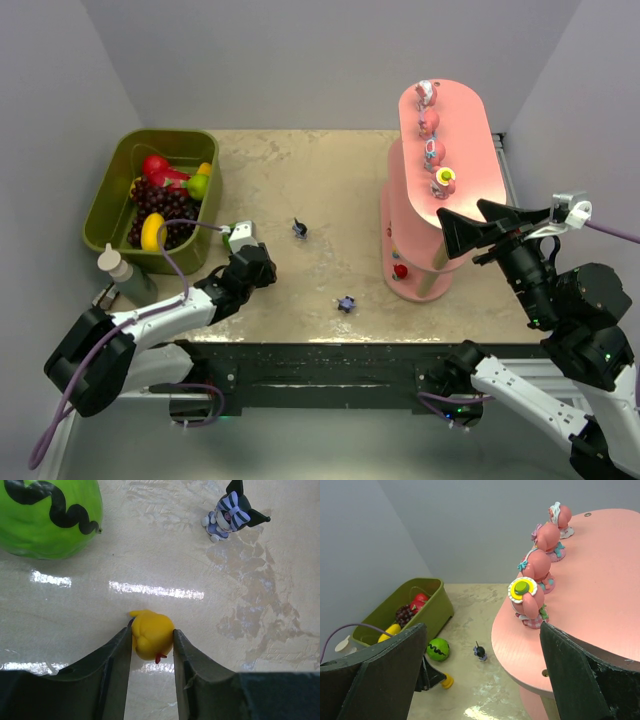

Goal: Place and organize the plastic toys onto the shelf

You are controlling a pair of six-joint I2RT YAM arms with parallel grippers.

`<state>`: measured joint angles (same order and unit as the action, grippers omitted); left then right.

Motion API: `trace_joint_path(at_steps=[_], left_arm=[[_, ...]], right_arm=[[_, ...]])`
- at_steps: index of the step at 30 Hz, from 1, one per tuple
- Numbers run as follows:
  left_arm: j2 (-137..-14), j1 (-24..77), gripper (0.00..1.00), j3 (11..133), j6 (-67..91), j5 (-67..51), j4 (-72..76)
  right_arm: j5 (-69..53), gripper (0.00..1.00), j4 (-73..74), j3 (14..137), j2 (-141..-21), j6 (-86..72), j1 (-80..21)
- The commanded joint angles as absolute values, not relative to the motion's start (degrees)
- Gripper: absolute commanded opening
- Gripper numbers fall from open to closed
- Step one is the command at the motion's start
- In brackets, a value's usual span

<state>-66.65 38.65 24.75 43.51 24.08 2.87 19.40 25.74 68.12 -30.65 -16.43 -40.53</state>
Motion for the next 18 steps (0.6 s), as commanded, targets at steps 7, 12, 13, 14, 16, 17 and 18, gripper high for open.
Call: trace_joint_path(at_steps=[7,12,13,14,16,17,18], left_arm=[[-67.4,38.7,0.10,27.7,43.6,23.9,6.2],[-68.5,38.7,0.06,29.6,42.7,21.1,7.3],[-68.8,38.8,0.05,30.2,42.6,20.7,7.6],[-69.1,38.8,0.05,30.5,42.5,20.3,8.1],[-70.3,38.8,0.04,31.8,42.3,18.9,8.8],[-70.7,39.0,0.04,32.3,42.0,18.5,9.1],[-71.3,39.2,0.04,32.9,41.8,17.7,9.4]], right_arm=[[19.3,0.99,24.4,68.7,-29.8,-15.5,-40.5],[19.4,0.99,24.4,68.6,-29.8,-15.5,-40.5],[19.4,0.99,24.4,68.6,-29.7,-15.5,-40.6],[19.4,0.99,24.3,68.6,-29.7,-15.5,-40.6],[19.5,0.99,24.3,68.6,-29.7,-15.6,-40.6],[19.5,0.99,24.2,68.7,-29.6,-15.5,-40.5],[19.5,0.99,24.3,68.7,-29.5,-15.5,-40.6]])
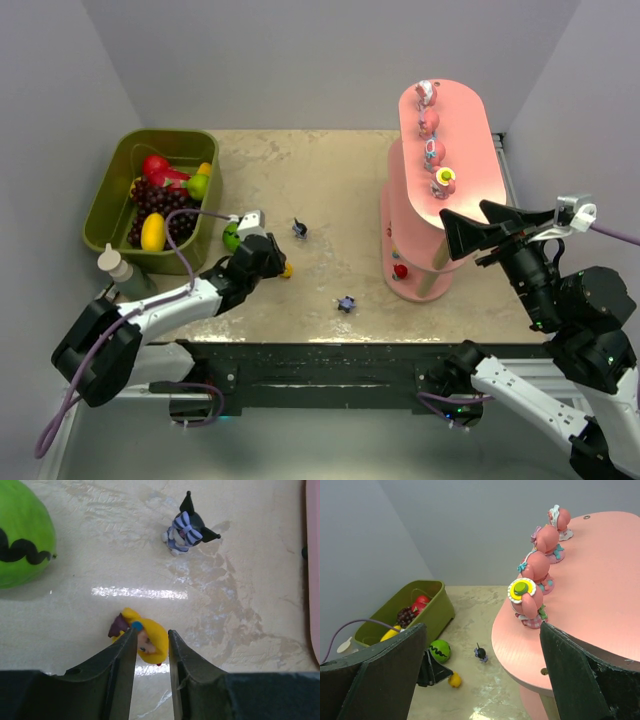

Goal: Place and organize the plastic toys onto the shelf

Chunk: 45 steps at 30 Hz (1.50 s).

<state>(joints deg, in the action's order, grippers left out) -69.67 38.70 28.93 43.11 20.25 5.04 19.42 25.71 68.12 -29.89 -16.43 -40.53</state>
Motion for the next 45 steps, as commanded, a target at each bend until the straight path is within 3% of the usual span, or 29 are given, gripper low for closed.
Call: trace_joint_path(at_steps=[1,7,15,21,36,45], left_arm=[[-72.4,39.4,0.04,34.2,41.7,17.4,9.8],[-77.0,41.2,0.04,39.0,41.0,17.9,8.8],[-75.7,41.4,0.28,37.4,39.9,21.2,5.3],[-75.7,42.4,0.38,33.8,36.3,15.5,7.1],[-81.1,48.8,0.61,35.9,35.8,26.4,0.8],[-85.8,49.4,0.61,37.7,35.4,28.0,2.8]], right_arm=[[19.6,0.99,24.3,68.8,-29.6,-15.4,-40.5],[20.1,0.99,24.5,69.0,-29.2,-14.8,-40.5],[20.8,0.99,25.6,69.2,-27.4,-14.3,-40.6],[21.1,0.99,26.0,69.6,-27.5,-14.0,-40.5],[20.9,0.99,25.7,68.7,-27.6,-14.2,-40.6],[21.2,0.99,25.8,68.8,-27.3,-13.9,-40.6]])
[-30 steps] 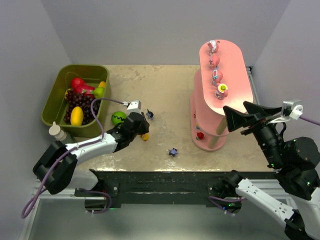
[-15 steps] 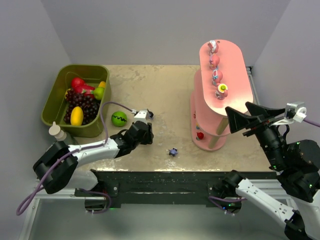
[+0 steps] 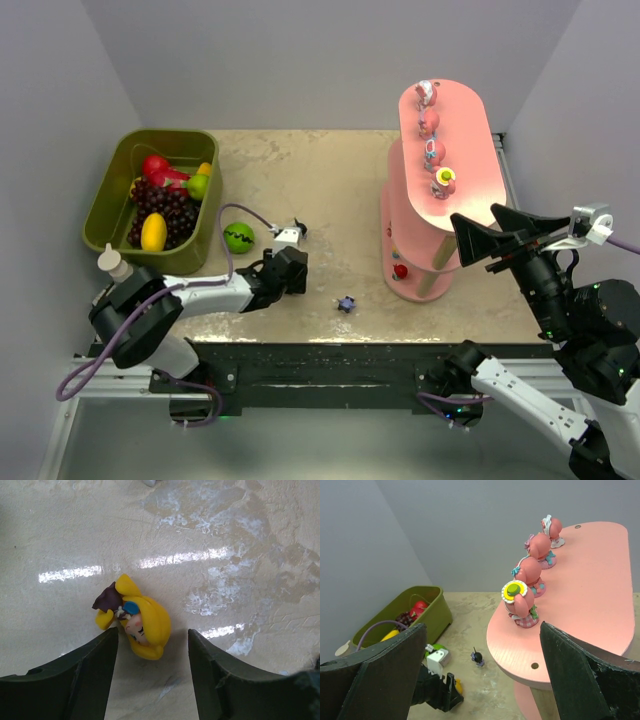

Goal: Place and organize the plastic toys onto the shelf

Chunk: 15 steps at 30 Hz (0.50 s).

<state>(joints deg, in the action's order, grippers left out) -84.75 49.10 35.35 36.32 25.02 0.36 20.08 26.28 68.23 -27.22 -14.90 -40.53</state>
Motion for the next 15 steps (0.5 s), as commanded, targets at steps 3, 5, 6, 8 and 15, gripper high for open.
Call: trace_joint_path(at_steps=[3,5,6,8,15], left_arm=[[-86.4,49.4,0.57,37.7,36.1,28.5,3.9],[-86.7,49.4,0.56,37.8,36.5,29.0,4.5],[-86.8,49.4,0.54,37.9,36.8,29.2,4.5],[-87.4,49.4,0.49,38.1,37.4,29.7,4.4],[-85.8,49.5,0.20,38.5,38.4,29.4,3.0]], right_arm=[[21.3,0.99,25.8,68.8,-27.2,-13.8,-40.5],[21.2,0.99,25.8,68.8,-27.4,-13.6,-40.5],[21.4,0.99,25.8,68.7,-27.4,-13.6,-40.5],[21.4,0.99,25.7,68.7,-27.3,-13.4,-40.5],[21.4,0.99,25.6,68.5,-27.2,-13.3,-40.6]])
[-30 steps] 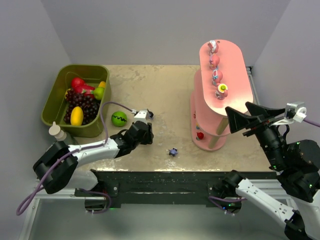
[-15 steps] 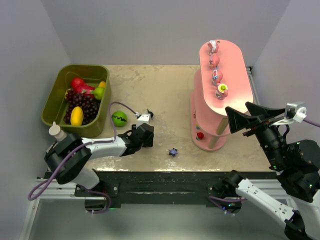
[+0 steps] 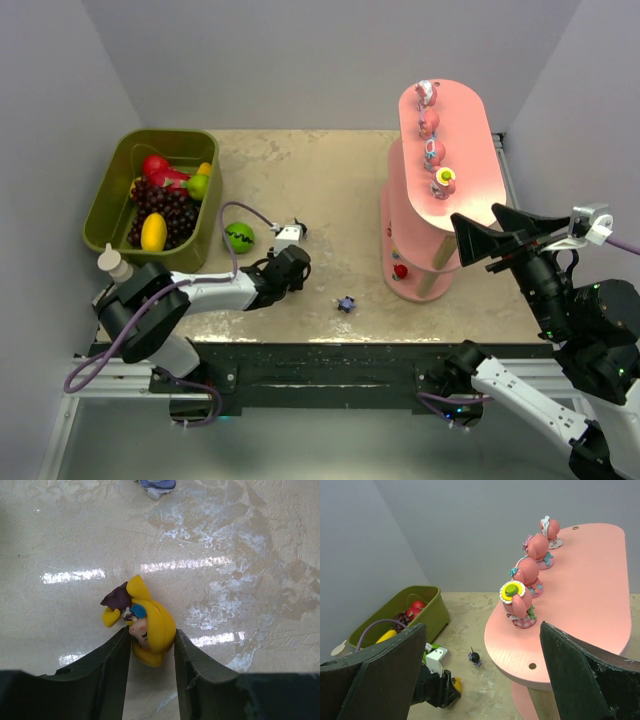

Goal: Place and organize the plastic toys onto the shelf

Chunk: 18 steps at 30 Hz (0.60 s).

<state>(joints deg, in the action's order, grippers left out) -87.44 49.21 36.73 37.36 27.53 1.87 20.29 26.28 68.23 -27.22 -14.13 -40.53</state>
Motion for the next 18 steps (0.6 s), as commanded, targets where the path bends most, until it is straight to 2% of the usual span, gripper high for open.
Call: trace_joint_path(at_steps=[1,2,5,11,15,18], left_arm=[[-84.5,49.6,0.15,38.2,38.4,28.7,2.6],[-83.7,49.7,0.09,38.1,38.2,28.3,2.5],[-80.4,49.7,0.00,37.4,37.4,25.2,2.3],[-72.3,50.0,0.00,34.5,35.8,14.5,3.7],[-66.7,50.3,0.00,32.3,34.7,7.7,3.8],[-62.3,50.4,0.00,31.2,34.7,6.2,2.6]], right_arm=[[21.4,0.99,25.7,68.5,-27.2,-13.4,-40.6],[21.2,0.99,25.7,68.3,-27.2,-13.4,-40.5],[18.8,0.99,25.7,68.2,-27.3,-13.0,-40.5],[7.8,0.99,25.1,69.0,-29.6,-10.6,-40.5],[-10.7,0.97,25.1,70.5,-33.9,-7.8,-40.5],[-17.1,0.96,23.8,70.9,-35.6,-7.6,-40.6]])
